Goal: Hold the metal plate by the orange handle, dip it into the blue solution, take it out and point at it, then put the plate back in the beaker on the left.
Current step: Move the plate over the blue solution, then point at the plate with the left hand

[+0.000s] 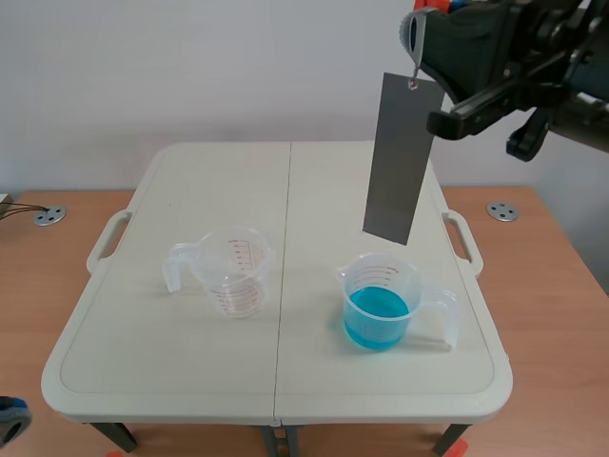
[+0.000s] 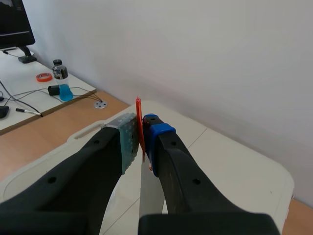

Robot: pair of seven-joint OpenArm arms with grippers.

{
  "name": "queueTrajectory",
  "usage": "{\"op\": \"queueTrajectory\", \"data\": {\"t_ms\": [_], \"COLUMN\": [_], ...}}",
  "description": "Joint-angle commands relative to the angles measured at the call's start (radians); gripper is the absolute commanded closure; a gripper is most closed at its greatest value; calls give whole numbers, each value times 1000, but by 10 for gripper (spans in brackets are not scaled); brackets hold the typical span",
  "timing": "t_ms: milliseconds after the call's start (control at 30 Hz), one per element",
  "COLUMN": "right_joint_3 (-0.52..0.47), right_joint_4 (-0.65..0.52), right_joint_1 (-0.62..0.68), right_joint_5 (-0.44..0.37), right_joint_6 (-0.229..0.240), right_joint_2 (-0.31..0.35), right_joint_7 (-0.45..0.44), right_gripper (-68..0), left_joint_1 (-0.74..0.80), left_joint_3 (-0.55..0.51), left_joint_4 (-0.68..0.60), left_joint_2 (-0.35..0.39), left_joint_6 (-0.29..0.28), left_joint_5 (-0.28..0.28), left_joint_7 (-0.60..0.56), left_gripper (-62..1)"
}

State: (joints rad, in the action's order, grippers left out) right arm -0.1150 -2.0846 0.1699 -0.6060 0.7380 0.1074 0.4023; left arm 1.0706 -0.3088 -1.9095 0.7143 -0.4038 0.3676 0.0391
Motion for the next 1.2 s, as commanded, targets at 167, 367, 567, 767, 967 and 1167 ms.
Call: {"op": "queueTrajectory", "data": {"t_ms": [167, 367, 567, 767, 967, 1167], "right_joint_3": [-11, -39, -76, -76, -76, -76], "right_joint_4": [-14, -14, -14, -14, -14, -14], "right_joint_1": [-6, 34, 47, 47, 46, 46], "right_joint_5": [-42, -54, -53, -53, -53, -53], "right_joint_6": [8, 8, 8, 8, 8, 8], "right_joint_2": [76, 86, 87, 87, 87, 87], "right_joint_7": [-16, -25, -34, -34, -33, -33], "right_gripper": [-13, -13, -13, -13, -13, -13], "left_joint_1": [-137, -310, -504, -704, -887, -1044], "left_joint_3": [79, 158, 263, 398, 564, 700], "left_joint_4": [37, 74, 98, 140, 204, 288], "left_joint_2": [66, 71, 71, 67, 44, -32], "left_joint_6": [-3, -5, -12, -12, -12, -19], "left_joint_5": [7, 6, 6, 6, 3, -33], "left_joint_7": [-13, -13, -15, -15, -15, -14], "left_gripper": [-23, -23, -23, -23, -23, -23]}}
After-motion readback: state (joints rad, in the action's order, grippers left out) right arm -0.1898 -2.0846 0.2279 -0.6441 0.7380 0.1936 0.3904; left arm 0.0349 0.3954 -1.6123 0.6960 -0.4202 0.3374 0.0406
